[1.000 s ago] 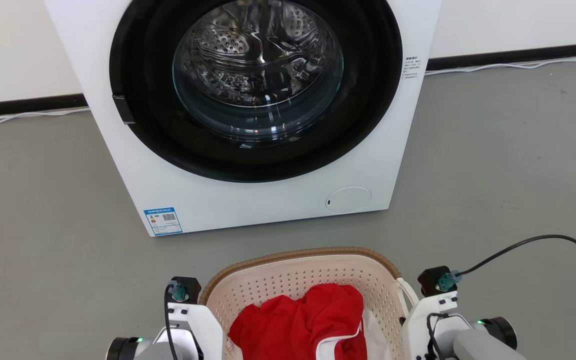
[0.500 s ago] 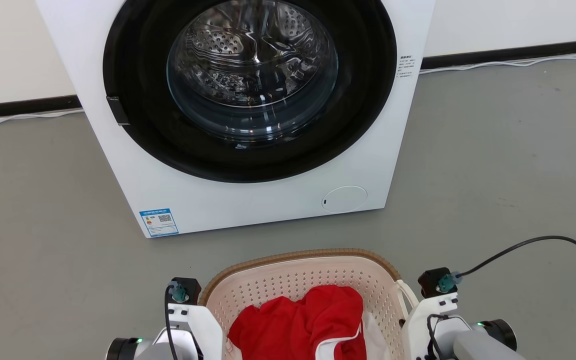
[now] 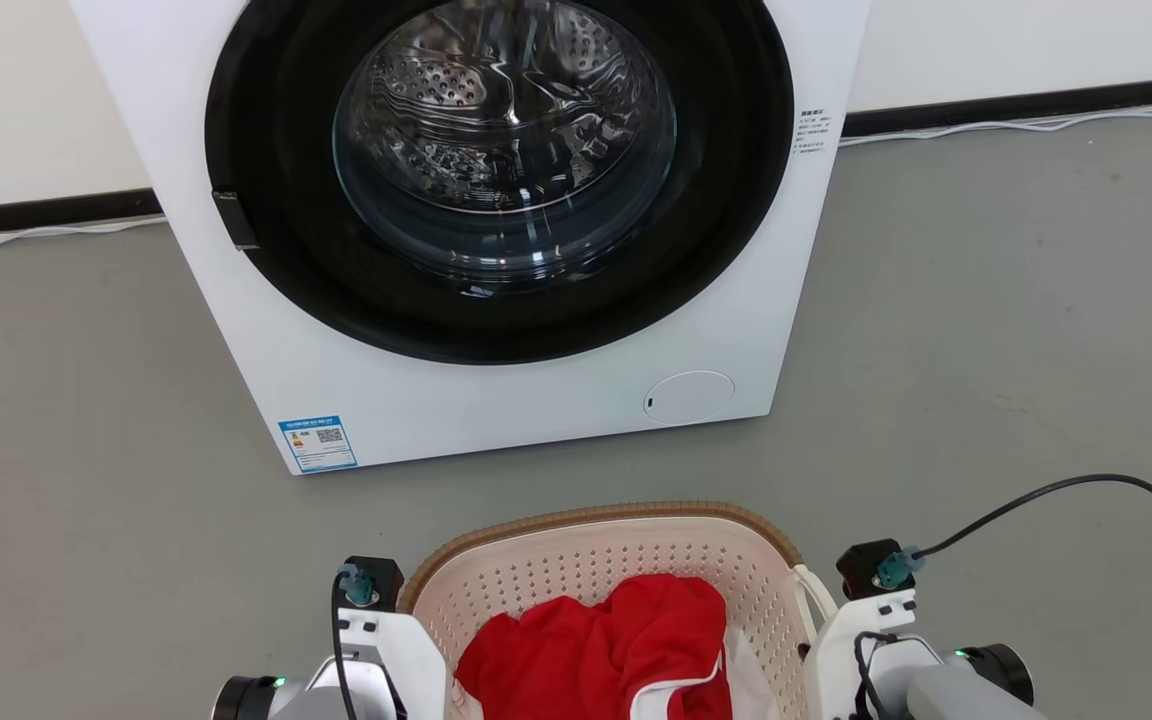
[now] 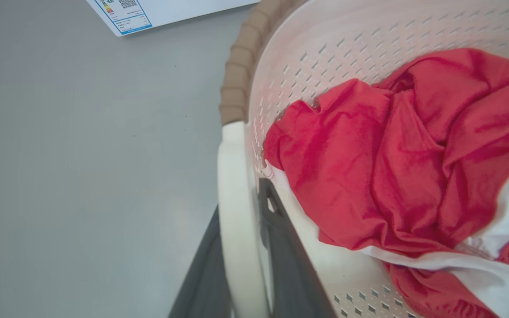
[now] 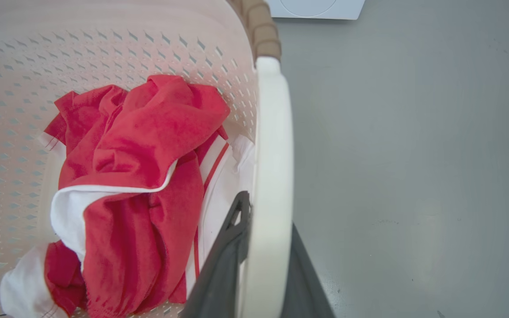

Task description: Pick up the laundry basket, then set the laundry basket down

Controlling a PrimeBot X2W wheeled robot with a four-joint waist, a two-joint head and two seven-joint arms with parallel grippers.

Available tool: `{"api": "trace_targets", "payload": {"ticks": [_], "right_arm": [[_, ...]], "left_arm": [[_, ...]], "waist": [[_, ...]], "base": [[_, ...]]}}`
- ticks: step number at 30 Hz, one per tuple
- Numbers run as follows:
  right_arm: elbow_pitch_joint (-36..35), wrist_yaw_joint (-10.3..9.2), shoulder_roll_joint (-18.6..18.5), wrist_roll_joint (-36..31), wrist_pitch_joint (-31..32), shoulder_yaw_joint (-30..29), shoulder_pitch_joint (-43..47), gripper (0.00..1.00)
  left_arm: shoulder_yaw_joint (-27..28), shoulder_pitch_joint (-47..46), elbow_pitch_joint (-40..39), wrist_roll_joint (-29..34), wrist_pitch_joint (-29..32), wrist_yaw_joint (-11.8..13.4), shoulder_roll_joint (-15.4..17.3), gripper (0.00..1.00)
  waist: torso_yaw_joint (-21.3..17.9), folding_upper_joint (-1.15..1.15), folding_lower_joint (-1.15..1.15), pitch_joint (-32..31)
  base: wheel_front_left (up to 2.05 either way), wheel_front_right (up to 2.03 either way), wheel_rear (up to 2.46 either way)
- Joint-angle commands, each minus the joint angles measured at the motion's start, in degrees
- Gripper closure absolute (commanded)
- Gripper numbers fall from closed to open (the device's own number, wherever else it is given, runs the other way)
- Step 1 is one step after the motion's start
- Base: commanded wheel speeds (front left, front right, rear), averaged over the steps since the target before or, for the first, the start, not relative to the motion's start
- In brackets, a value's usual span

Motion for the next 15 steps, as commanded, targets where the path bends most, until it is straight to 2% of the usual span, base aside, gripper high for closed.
{"api": "trace_targets", "payload": {"ticks": [1,15], "right_arm": [[-1.1,0.51,0.9,0.0,-0.5,1.4,-0.5,1.00],[-0.7,0.51,0.9,1.5,-0.8,2.8,-1.0,1.00]], "left_arm": [[0.6,-2.6,-0.8,-0.3,-0.9,-0.4,0.8,1.00],[-0.1,-2.6,-0.7,-0.9,-0.9,-0.3,0.8,1.00]], "waist": [[0.0,0.00,0.00,0.0],[-0.1,0.00,0.00,0.1]], "base": [[0.00,0.00,0.00],[0.00,0.00,0.00]]}}
